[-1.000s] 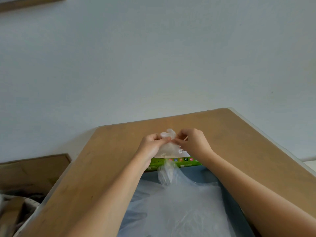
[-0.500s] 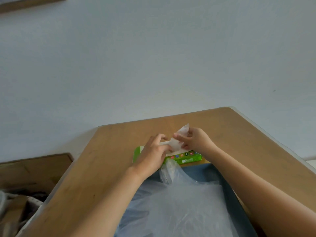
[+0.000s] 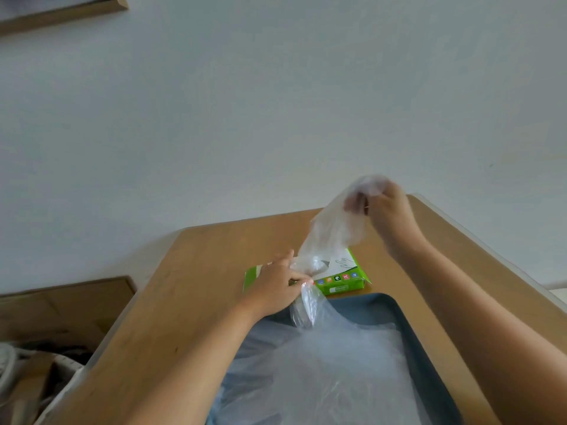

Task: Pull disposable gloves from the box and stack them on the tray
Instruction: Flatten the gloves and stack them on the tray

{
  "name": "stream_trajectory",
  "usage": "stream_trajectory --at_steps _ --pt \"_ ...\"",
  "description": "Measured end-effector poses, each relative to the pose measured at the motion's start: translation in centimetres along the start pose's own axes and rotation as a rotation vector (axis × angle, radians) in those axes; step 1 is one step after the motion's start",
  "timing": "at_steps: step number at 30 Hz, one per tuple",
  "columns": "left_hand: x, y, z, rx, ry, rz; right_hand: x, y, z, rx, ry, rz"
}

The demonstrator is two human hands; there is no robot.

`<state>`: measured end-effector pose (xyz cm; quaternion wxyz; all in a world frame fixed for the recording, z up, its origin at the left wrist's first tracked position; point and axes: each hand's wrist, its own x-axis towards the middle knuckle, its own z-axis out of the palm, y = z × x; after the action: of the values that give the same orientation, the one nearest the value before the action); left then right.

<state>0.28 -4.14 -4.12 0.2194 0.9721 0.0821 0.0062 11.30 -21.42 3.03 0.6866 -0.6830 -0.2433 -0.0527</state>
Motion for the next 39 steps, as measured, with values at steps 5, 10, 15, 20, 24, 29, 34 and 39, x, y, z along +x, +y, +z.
stream_trajectory --at_steps 5,10,15,20,24,29,34,39 --pt "-2.3 3.0 -3.4 -0.46 0.384 -0.039 -2.5 -5.1 -2.8 -0.345 -0.254 -0.136" --pt "-5.2 7.4 -4.5 -0.606 0.152 0.231 -5.5 -9.7 -2.8 -0.686 -0.524 -0.227" --pt "-8.5 9.5 -5.0 -0.667 0.092 0.169 -6.7 -13.1 -3.4 -0.641 -0.744 -0.015" --pt "-11.7 8.5 -6.3 -0.79 -0.096 0.092 -7.0 -10.9 -4.6 -0.538 -0.625 0.243" --pt "-12.9 6.1 -7.5 -0.749 -0.314 -0.066 -8.8 -7.7 -3.6 -0.441 -0.659 0.455" --pt "-13.7 3.5 -6.7 -0.824 -0.488 -0.272 -10.5 -2.5 -1.3 -0.591 -0.656 0.392" --pt "-14.7 1.8 -6.6 -0.644 -0.472 -0.332 -11.8 0.4 0.0 -0.599 -0.671 0.315" --pt "-15.7 1.6 -6.6 0.098 -0.075 -0.439 -11.9 2.2 -0.2 -0.697 -0.681 0.287"
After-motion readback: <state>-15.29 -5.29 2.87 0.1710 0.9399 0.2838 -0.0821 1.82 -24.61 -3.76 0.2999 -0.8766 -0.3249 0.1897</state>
